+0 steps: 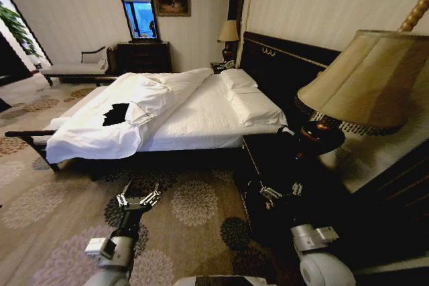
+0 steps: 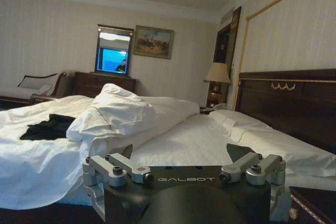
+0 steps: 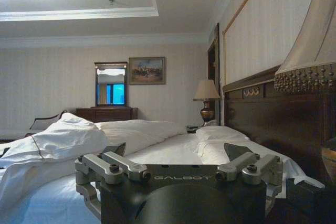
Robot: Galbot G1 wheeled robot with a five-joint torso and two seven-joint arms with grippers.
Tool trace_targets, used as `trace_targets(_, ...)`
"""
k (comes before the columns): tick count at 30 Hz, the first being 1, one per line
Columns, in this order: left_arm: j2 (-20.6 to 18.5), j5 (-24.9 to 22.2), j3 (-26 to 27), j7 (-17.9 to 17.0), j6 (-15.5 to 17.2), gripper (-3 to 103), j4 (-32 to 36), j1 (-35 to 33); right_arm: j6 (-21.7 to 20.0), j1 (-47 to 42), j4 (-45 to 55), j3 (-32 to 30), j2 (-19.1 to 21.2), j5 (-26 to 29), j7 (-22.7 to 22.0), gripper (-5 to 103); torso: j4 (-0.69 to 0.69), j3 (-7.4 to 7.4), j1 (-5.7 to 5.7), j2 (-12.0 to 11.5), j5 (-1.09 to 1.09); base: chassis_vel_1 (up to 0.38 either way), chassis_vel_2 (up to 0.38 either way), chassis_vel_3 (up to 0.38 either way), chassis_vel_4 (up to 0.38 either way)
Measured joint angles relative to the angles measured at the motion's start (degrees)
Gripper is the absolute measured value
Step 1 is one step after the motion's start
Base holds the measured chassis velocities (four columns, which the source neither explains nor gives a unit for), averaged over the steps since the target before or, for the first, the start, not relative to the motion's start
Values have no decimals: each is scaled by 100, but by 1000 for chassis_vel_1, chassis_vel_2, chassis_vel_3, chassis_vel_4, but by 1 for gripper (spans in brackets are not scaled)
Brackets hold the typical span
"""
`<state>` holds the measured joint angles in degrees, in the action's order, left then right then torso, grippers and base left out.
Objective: Fold the clothes on the bed.
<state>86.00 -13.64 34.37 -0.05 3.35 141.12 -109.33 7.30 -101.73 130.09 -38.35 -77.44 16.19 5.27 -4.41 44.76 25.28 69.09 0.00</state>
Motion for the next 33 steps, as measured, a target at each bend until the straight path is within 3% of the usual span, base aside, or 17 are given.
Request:
trace_targets(16, -94, 90, 60, -37, 7, 100, -52, 44, 25, -42, 24, 7, -75, -19, 43, 100, 0, 0, 0, 0, 0, -62, 64, 61, -68)
trace_targets(23, -121, 110, 166, -50, -255, 100, -27, 175, 18, -55, -22, 9, -84, -144, 34, 100, 0, 0, 0, 0, 0, -108, 70, 101, -74)
trace_targets(33, -146, 85, 174, -37, -342, 100, -45, 193, -165, -33, -66, 2, -82, -208, -215, 100, 0, 0, 1, -1, 0, -104, 92, 105, -98)
